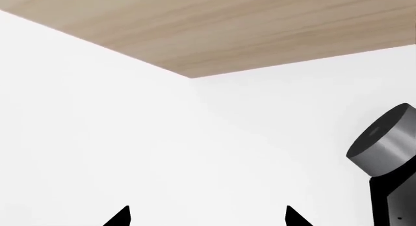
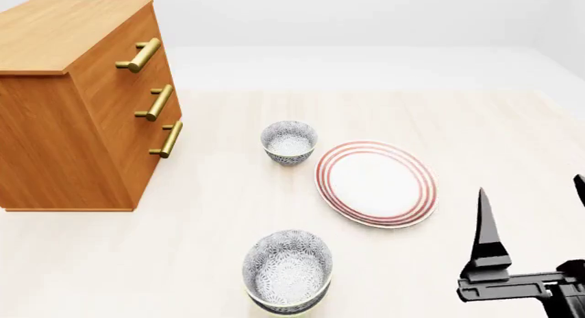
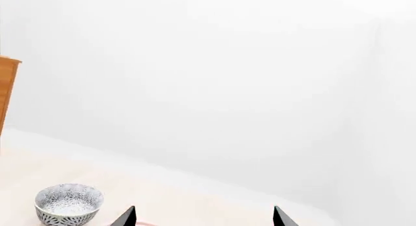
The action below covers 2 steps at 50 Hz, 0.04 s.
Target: Stack the bowl in the middle on the bowl at the back.
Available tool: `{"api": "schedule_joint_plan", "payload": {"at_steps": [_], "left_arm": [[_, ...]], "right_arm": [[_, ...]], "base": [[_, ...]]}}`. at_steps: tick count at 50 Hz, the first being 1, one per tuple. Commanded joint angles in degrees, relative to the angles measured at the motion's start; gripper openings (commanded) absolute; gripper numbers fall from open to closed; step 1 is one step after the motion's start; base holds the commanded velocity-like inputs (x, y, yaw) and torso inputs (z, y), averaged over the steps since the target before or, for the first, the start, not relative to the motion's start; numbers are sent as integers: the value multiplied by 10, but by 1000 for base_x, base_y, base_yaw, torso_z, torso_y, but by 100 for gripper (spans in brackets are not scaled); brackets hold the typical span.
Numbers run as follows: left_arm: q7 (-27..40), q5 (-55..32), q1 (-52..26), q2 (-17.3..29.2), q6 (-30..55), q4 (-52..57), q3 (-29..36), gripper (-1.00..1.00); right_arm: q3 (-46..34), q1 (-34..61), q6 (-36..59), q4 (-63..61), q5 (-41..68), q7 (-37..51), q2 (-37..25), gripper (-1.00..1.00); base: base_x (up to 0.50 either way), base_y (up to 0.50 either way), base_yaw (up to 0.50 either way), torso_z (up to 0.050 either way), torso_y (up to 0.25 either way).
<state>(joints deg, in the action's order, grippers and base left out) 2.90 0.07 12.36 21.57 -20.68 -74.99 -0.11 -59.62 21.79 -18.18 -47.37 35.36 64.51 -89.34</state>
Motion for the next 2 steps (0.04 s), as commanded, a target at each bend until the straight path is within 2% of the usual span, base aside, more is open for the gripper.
{"api": "schedule_joint_plan", "payload": {"at_steps": [1, 2], "left_arm": [[2, 0, 0, 0, -3, 0, 4, 100], [2, 0, 0, 1, -4, 0, 5, 100]], "right_arm": [[-112, -123, -141, 18, -220, 229, -7, 100], [-122, -134, -149, 22, -244, 253, -7, 100]], "base": [[0, 0, 0, 0, 0], [0, 0, 0, 0, 0]]}}
